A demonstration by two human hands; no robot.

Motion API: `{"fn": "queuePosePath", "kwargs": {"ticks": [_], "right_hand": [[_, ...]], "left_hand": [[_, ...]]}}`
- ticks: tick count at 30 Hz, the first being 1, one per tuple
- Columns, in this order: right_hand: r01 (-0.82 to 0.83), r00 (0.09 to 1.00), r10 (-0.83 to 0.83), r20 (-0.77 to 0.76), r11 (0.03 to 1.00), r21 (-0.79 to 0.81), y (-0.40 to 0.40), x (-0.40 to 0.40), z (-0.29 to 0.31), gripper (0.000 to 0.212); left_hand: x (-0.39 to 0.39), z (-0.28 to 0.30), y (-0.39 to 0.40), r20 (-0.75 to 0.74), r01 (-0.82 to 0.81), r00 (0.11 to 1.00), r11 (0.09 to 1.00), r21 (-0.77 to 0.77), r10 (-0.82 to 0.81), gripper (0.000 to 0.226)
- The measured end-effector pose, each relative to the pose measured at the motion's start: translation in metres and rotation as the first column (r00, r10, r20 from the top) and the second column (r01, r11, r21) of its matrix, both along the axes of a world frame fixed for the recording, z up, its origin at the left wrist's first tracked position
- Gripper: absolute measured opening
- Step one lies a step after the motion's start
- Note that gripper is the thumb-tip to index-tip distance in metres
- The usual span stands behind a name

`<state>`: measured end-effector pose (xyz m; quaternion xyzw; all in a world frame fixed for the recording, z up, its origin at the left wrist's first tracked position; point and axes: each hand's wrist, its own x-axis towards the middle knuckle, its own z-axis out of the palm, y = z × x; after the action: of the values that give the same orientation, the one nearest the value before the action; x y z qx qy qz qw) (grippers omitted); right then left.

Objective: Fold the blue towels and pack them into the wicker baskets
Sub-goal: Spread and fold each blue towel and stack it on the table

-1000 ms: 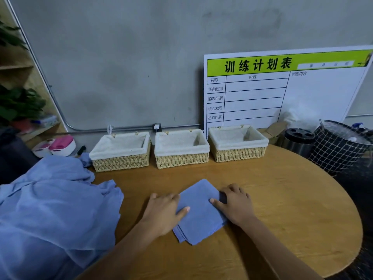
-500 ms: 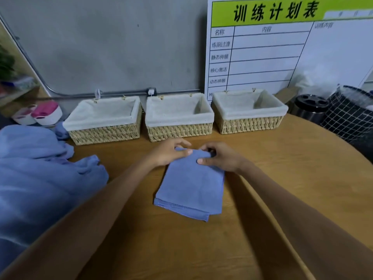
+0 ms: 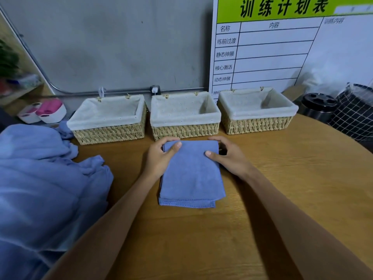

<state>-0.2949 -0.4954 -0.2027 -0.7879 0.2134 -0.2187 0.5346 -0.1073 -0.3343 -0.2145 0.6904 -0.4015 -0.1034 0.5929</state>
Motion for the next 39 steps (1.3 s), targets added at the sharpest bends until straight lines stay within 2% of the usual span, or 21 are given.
{"fn": "queuePosePath", "kwargs": {"ticks": [5, 8, 12, 18, 25, 28, 34, 39], "right_hand": [[0.069, 0.995, -0.070, 0.068, 0.997, 0.018, 0.000, -0.002, 0.003, 0.038], [0.087, 0.992, -0.090, 0.089, 0.995, 0.039, -0.003, -0.001, -0.001, 0.024], [0.095, 0.990, -0.105, 0.097, 0.990, 0.107, -0.001, 0.006, 0.004, 0.015], [0.112, 0.965, -0.141, 0.220, 0.984, 0.139, 0.002, 0.011, 0.020, 0.017], [0.134, 0.947, -0.095, 0.305, 0.985, -0.107, 0.030, -0.025, 0.032, 0.022], [0.167, 0.955, -0.109, 0.275, 0.966, -0.197, 0.039, -0.048, 0.028, 0.022], [0.065, 0.977, -0.034, 0.211, 0.988, -0.142, 0.058, -0.083, 0.019, 0.022], [0.000, 0.989, 0.026, 0.144, 0.983, -0.181, 0.057, -0.094, 0.006, 0.017]], "left_hand": [[0.000, 0.003, 0.000, -0.013, 0.026, 1.000, 0.999, 0.025, -0.026, 0.029], [0.004, 0.006, -0.001, -0.099, 0.100, 0.991, 0.992, 0.079, -0.092, 0.038], [0.007, 0.020, 0.003, -0.139, 0.115, 0.985, 0.991, 0.061, -0.106, 0.032], [0.002, 0.048, 0.015, -0.040, 0.110, 0.993, 0.994, -0.012, -0.111, 0.025], [-0.028, 0.063, 0.047, 0.180, 0.129, 0.976, 0.991, -0.025, -0.122, 0.026], [-0.045, 0.058, 0.063, 0.221, 0.122, 0.969, 0.992, -0.024, -0.114, 0.026], [-0.069, 0.040, 0.093, 0.276, 0.149, 0.951, 0.989, -0.001, -0.143, 0.028], [-0.084, 0.020, 0.104, 0.294, 0.158, 0.940, 0.985, 0.069, -0.172, 0.027]]}}
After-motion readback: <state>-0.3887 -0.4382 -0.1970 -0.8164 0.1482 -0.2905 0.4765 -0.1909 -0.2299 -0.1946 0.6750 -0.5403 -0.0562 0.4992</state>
